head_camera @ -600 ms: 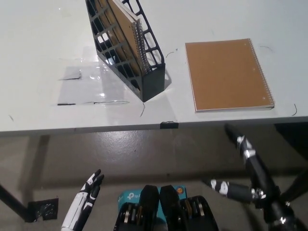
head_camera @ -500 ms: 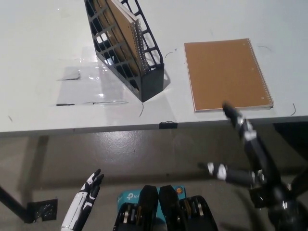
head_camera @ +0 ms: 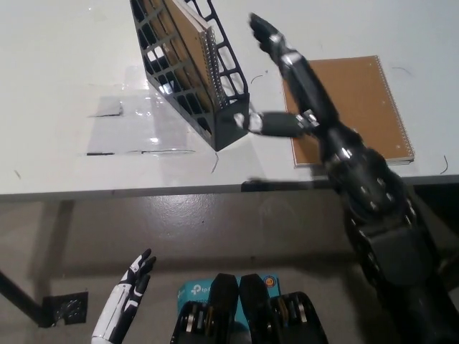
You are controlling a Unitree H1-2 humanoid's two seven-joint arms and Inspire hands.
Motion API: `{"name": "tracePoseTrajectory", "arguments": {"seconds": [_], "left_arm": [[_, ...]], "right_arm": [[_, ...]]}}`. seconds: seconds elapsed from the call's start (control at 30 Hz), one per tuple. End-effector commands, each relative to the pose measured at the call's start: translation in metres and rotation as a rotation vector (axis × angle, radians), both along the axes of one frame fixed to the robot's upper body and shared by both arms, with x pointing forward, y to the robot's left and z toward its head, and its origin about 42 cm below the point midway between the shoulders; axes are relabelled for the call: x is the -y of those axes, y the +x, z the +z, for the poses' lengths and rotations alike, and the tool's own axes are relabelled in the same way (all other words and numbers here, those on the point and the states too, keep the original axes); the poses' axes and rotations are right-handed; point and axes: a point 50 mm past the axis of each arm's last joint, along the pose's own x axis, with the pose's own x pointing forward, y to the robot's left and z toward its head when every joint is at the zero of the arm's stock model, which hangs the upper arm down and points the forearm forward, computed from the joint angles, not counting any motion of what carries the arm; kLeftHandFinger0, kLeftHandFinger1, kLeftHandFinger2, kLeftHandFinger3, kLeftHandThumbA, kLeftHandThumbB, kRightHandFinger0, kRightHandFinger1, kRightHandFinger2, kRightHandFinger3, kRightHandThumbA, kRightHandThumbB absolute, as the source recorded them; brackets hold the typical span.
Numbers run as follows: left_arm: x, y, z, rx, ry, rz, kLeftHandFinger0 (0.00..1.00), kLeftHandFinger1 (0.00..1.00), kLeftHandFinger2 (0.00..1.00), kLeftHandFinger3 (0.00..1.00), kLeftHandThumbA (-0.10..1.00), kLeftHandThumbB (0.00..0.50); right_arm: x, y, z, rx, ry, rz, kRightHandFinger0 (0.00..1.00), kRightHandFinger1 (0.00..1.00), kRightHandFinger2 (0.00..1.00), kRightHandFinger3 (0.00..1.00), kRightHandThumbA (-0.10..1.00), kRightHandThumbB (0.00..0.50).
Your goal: Use the right hand to pick up a book from the book holder on the left side and put it on another book on the right side
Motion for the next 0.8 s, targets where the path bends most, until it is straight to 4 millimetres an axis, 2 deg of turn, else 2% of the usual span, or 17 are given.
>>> {"name": "tracePoseTrajectory", "arguments": {"seconds": [0.0,0.1,0.3,0.47,0.5,0.6,0.63,0.77], "left_arm": [[-0.001,0.008,0.012,0.058,-0.008,-0.017,1.0,1.0,1.0,1.0,1.0,0.277],[0.0,0.01,0.013,0.061,-0.013,-0.025,1.0,1.0,1.0,1.0,1.0,0.284],[0.0,0.01,0.014,0.047,-0.01,-0.031,1.0,1.0,1.0,1.0,1.0,0.258],[-0.001,0.013,0.016,0.047,-0.009,-0.035,1.0,1.0,1.0,1.0,1.0,0.281],[-0.001,0.012,0.016,0.049,-0.01,-0.04,1.0,1.0,1.0,1.0,1.0,0.272],[-0.001,0.011,0.016,0.046,-0.001,-0.042,1.0,1.0,1.0,1.0,1.0,0.273],[-0.001,0.01,0.016,0.041,-0.001,-0.041,1.0,1.0,1.0,1.0,1.0,0.287],[-0.001,0.011,0.017,0.048,0.017,-0.049,1.0,1.0,1.0,1.0,1.0,0.28]], "right_arm": [[-0.026,0.022,0.041,0.035,-0.025,0.011,1.0,1.0,1.0,1.0,1.0,0.389],[-0.036,0.037,0.048,0.001,-0.022,0.009,1.0,1.0,1.0,1.0,1.0,0.399],[-0.047,0.057,0.057,-0.051,-0.02,-0.015,1.0,1.0,1.0,1.0,1.0,0.401],[-0.054,0.063,0.068,-0.051,-0.006,-0.016,1.0,1.0,1.0,1.0,1.0,0.396],[-0.056,0.063,0.07,-0.052,0.0,-0.01,1.0,1.0,1.0,1.0,1.0,0.416],[-0.06,0.063,0.071,-0.051,-0.009,-0.008,1.0,1.0,1.0,1.0,1.0,0.427],[-0.062,0.063,0.071,-0.051,-0.015,-0.007,1.0,1.0,1.0,1.0,1.0,0.428],[-0.065,0.067,0.072,-0.049,-0.018,-0.003,1.0,1.0,1.0,1.0,1.0,0.407]]}}
